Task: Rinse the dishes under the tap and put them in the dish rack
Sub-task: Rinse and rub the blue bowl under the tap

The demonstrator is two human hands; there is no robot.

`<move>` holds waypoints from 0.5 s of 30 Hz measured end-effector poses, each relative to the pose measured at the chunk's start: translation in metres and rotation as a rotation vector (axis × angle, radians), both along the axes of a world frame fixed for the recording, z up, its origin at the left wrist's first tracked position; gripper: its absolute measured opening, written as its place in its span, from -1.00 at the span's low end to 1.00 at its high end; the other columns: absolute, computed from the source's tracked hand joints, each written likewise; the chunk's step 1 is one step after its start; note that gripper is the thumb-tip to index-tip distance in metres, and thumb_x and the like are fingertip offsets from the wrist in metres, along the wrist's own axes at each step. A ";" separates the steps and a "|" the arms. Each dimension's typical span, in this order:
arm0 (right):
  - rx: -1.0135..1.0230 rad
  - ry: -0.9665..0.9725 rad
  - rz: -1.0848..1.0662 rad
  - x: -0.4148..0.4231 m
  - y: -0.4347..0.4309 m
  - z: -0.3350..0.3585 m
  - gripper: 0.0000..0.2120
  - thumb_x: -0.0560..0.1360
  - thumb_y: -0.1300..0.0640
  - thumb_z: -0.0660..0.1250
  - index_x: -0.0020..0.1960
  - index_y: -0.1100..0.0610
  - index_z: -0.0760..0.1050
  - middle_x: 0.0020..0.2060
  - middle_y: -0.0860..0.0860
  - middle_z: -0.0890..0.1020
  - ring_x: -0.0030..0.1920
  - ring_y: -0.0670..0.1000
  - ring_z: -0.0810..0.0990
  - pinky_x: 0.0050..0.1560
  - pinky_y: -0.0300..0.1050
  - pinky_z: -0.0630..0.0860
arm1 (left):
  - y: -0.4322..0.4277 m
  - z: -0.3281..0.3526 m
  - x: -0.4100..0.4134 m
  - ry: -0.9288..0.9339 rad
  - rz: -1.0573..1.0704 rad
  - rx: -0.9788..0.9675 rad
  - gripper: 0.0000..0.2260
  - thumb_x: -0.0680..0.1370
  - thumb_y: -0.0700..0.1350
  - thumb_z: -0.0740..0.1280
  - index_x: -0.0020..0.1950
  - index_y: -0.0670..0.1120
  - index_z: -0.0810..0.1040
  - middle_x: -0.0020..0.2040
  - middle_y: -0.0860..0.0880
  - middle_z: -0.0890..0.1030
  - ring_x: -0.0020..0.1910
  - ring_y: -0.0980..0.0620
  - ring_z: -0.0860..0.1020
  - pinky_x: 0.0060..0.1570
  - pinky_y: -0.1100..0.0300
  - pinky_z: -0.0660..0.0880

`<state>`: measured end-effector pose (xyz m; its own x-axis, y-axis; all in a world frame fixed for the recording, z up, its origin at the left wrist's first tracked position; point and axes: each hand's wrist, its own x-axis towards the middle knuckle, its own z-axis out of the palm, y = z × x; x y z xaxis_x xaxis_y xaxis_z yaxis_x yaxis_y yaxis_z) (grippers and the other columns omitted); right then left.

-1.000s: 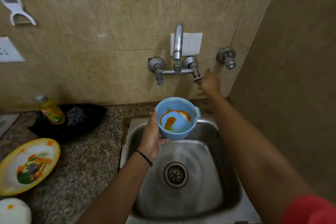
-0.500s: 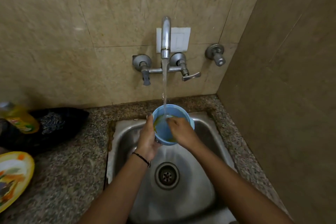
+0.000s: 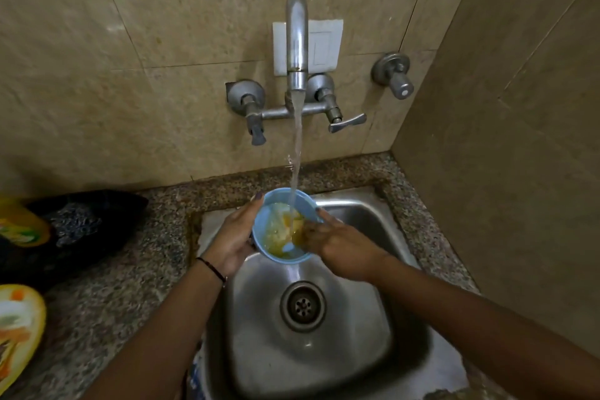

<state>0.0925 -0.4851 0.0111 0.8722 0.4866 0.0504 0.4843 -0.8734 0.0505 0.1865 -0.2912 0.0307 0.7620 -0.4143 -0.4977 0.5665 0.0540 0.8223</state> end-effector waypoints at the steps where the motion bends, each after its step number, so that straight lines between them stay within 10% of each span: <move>1: -0.008 0.011 -0.058 0.000 0.004 0.004 -0.64 0.38 0.25 0.17 0.08 0.08 0.60 0.01 0.03 0.66 0.19 0.09 0.57 0.43 0.12 0.18 | -0.002 -0.001 -0.001 0.018 0.024 -0.026 -0.69 0.58 0.14 0.23 0.13 -0.02 0.62 -0.06 -0.07 0.71 -0.17 0.00 0.68 -0.10 0.01 0.59; 6: 0.538 0.367 -0.463 -0.006 0.098 0.025 -0.57 0.43 0.26 0.24 0.30 0.22 0.36 0.06 0.22 0.59 0.02 0.27 0.57 -0.04 0.02 0.51 | -0.025 -0.008 -0.015 0.119 0.171 -0.061 -0.52 0.50 0.22 0.32 0.20 -0.12 0.60 0.12 -0.22 0.65 0.06 -0.16 0.64 0.12 -0.10 0.57; 9: 0.842 0.410 -0.575 0.002 0.107 0.017 -0.53 0.42 0.27 0.25 0.32 0.15 0.33 0.14 0.17 0.58 0.11 0.20 0.56 0.05 0.02 0.53 | -0.026 -0.010 -0.015 0.101 0.263 0.005 -0.60 0.53 0.16 0.33 0.15 -0.12 0.63 0.05 -0.19 0.68 0.05 -0.16 0.64 0.14 -0.12 0.56; 15: 0.280 0.031 -0.040 -0.002 0.057 -0.006 -0.61 0.40 0.26 0.18 0.19 0.17 0.55 0.05 0.14 0.65 0.05 0.16 0.61 0.11 -0.05 0.52 | 0.001 0.003 0.009 -0.027 0.084 0.077 -0.75 0.54 0.07 0.34 0.02 -0.08 0.64 -0.04 -0.15 0.67 -0.26 0.03 0.66 -0.24 0.18 0.61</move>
